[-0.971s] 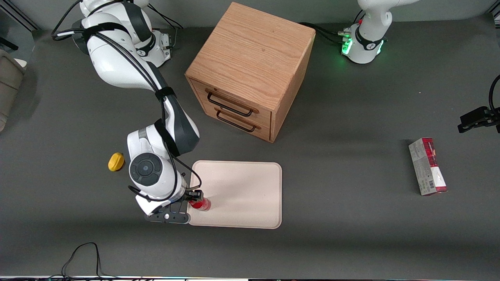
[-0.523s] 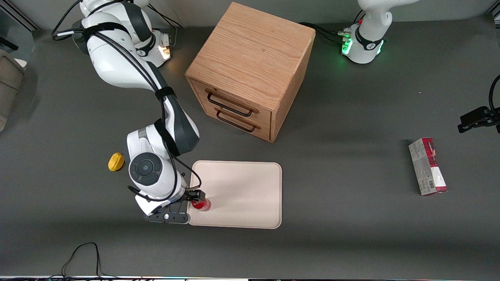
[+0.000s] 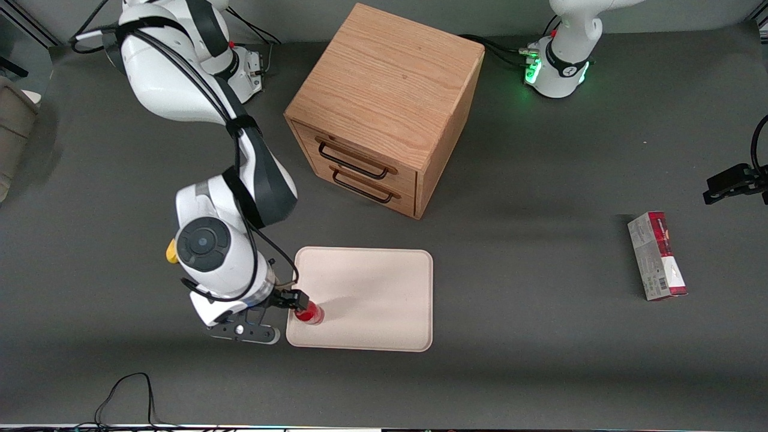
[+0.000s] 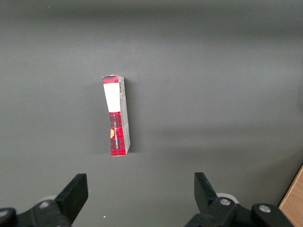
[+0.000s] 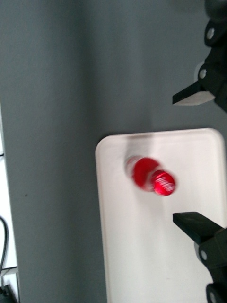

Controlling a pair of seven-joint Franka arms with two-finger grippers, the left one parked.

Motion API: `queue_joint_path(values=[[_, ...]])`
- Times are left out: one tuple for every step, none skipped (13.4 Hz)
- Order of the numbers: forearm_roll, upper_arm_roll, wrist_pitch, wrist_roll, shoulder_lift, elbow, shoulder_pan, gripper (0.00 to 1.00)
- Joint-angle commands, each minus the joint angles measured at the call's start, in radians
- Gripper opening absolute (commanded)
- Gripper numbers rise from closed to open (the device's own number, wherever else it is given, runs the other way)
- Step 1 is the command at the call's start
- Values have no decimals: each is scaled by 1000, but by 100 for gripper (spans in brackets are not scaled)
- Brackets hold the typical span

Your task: Place coke bottle on tray

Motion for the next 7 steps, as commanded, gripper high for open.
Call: queue_joint_path(values=[[-2,0,-147,-90,-111,-20,-32,100],[-2,-1,-219,-153,-148,-46,-35,100],[-2,-1,-245,-188,-202,-91,-55,100],[1,-1,-248,-236,-267,-166,-75,100],[2,-1,-244,-306,-339,-246,-98,100],[7,-1,-242,-360,-395,-308,-124,100],[10,-1,-241,-400,-449,-364,-150,100]])
